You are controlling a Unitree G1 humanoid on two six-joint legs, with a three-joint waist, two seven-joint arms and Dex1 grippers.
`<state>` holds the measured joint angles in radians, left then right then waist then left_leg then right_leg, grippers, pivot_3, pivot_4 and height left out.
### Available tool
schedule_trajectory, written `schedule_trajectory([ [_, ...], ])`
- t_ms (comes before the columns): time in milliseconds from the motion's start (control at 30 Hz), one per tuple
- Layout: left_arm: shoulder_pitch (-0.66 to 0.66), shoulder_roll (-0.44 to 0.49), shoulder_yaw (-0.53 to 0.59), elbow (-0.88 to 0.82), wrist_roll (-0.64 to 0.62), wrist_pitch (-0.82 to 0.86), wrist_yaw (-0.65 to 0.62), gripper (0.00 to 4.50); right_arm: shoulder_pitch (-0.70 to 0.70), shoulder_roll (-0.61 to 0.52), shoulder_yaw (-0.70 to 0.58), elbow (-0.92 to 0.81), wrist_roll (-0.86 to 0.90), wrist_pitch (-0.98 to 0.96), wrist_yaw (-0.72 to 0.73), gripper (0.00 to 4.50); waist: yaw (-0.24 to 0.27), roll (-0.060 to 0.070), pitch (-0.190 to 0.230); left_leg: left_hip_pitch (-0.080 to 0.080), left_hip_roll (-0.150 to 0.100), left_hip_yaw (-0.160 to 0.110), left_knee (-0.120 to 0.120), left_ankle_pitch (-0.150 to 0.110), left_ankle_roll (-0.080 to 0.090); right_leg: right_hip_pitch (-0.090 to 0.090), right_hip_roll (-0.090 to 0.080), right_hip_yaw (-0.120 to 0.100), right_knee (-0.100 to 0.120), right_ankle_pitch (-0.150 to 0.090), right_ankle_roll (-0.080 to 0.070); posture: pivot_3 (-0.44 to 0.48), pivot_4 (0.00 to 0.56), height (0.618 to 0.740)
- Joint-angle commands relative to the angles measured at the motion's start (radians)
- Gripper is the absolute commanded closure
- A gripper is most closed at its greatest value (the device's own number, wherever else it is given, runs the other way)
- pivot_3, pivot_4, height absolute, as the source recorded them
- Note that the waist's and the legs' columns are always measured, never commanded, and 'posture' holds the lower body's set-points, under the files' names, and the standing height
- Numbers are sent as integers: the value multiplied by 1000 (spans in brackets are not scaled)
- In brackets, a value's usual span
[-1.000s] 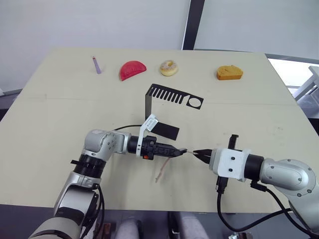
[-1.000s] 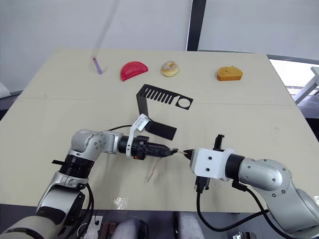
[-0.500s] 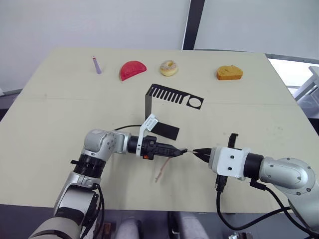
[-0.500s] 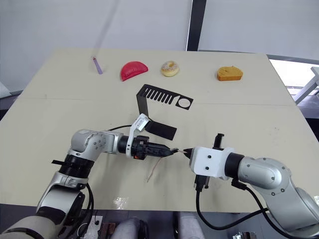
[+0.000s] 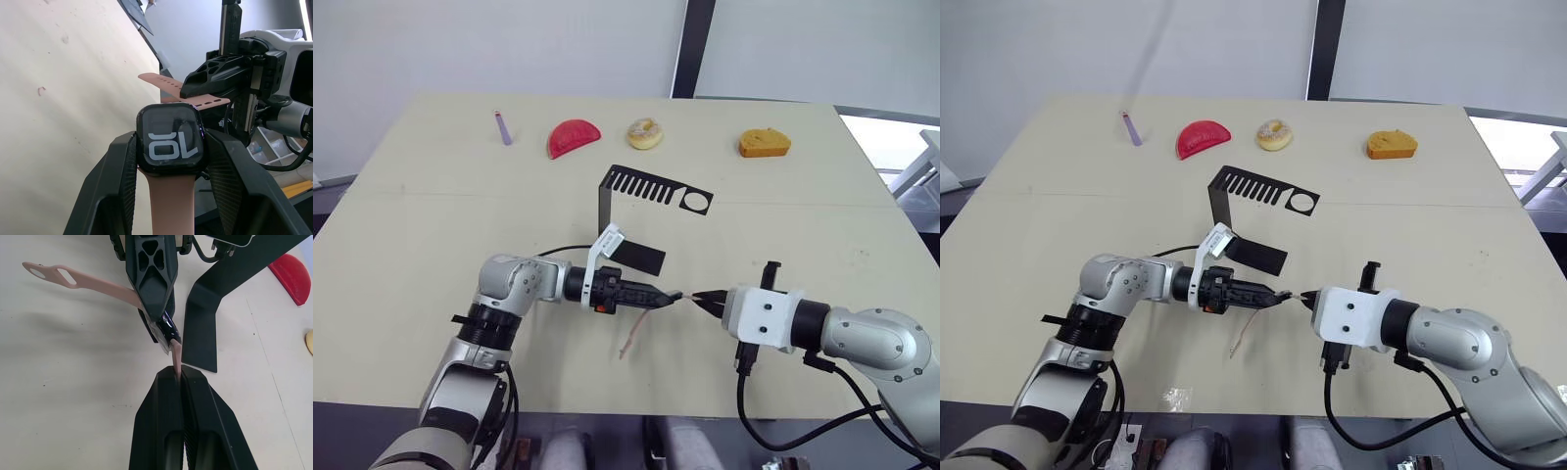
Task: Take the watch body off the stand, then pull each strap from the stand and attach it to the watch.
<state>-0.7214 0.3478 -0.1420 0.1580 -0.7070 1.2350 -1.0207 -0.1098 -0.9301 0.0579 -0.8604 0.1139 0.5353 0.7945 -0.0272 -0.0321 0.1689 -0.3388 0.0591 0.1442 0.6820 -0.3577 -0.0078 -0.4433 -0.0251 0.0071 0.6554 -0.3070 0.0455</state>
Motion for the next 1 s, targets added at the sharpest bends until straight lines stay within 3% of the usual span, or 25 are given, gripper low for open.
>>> schedule_trajectory([
  [33, -20, -21, 20, -49, -36, 8, 8, 2900, -13, 3, -3, -41, -5, -3, -6, 4500, 0, 0, 0, 0, 0, 0, 0, 0, 0, 0, 0, 0, 0, 0, 0, 0, 150, 737],
  [1000, -13, -35, 17, -87, -36, 25, 20, 2900, -81, 5, 46, -21, -30, 49, 7, 4500, 0, 0, 0, 0, 0, 0, 0, 0, 0, 0, 0, 0, 0, 0, 0, 0, 150, 737],
])
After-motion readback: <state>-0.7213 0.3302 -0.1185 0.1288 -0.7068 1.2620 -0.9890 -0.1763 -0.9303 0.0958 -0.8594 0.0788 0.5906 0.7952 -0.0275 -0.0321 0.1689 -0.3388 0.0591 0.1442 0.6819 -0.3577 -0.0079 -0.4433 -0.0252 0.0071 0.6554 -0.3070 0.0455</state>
